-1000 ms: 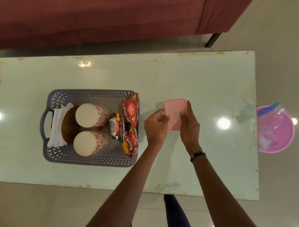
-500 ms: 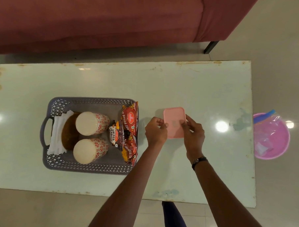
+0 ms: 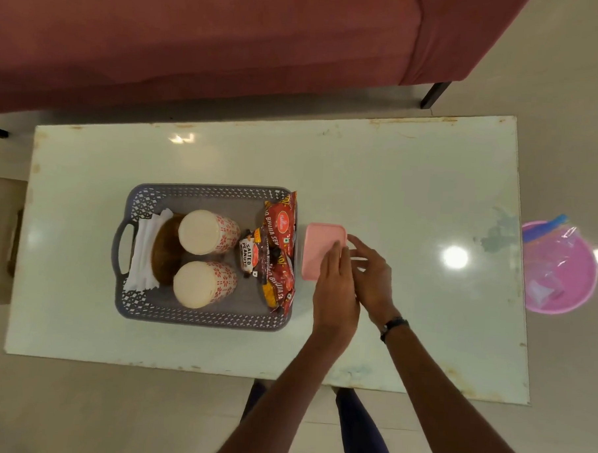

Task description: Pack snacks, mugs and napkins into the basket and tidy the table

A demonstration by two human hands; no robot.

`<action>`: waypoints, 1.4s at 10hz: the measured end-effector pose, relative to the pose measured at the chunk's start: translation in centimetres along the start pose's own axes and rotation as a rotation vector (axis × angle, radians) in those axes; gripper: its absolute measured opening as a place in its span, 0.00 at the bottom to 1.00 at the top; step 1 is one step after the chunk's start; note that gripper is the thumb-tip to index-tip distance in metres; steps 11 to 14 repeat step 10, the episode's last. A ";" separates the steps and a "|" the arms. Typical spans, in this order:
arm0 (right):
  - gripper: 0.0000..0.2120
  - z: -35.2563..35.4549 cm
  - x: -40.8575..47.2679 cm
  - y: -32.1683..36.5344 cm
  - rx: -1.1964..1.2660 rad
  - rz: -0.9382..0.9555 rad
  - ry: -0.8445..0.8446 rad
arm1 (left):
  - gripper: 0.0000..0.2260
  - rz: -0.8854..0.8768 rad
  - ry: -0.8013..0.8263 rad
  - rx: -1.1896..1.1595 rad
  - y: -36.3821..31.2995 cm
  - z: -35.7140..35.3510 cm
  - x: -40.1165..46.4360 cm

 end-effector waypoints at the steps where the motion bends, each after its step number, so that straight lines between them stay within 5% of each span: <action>1: 0.19 -1.2 -0.9 -0.1 -0.013 0.009 -0.026 | 0.28 -0.015 -0.016 0.000 1.5 -0.4 -1.8; 7: 0.20 -1.4 -2.4 1.0 -0.182 0.022 0.089 | 0.30 -0.113 0.038 -0.106 2.5 0.7 -2.6; 8: 0.19 -0.7 -4.0 1.9 -0.169 0.036 -0.066 | 0.25 -0.232 -0.095 -0.186 2.4 4.3 -3.5; 10: 0.14 -2.2 -7.6 4.9 -0.028 0.092 -0.258 | 0.19 -0.123 -0.312 -0.345 10.2 10.7 -5.4; 14: 0.14 -2.2 -7.6 4.9 -0.028 0.092 -0.258 | 0.19 -0.123 -0.312 -0.345 10.2 10.7 -5.4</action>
Point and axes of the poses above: each hand's wrist, its own x-axis towards the middle knuckle, its own z-axis out of the back of the hand, y = z × x, the point moved 6 cm from there along x, towards the middle knuckle, and after that the axes turned 3 degrees about x, right-handed, at the moved point
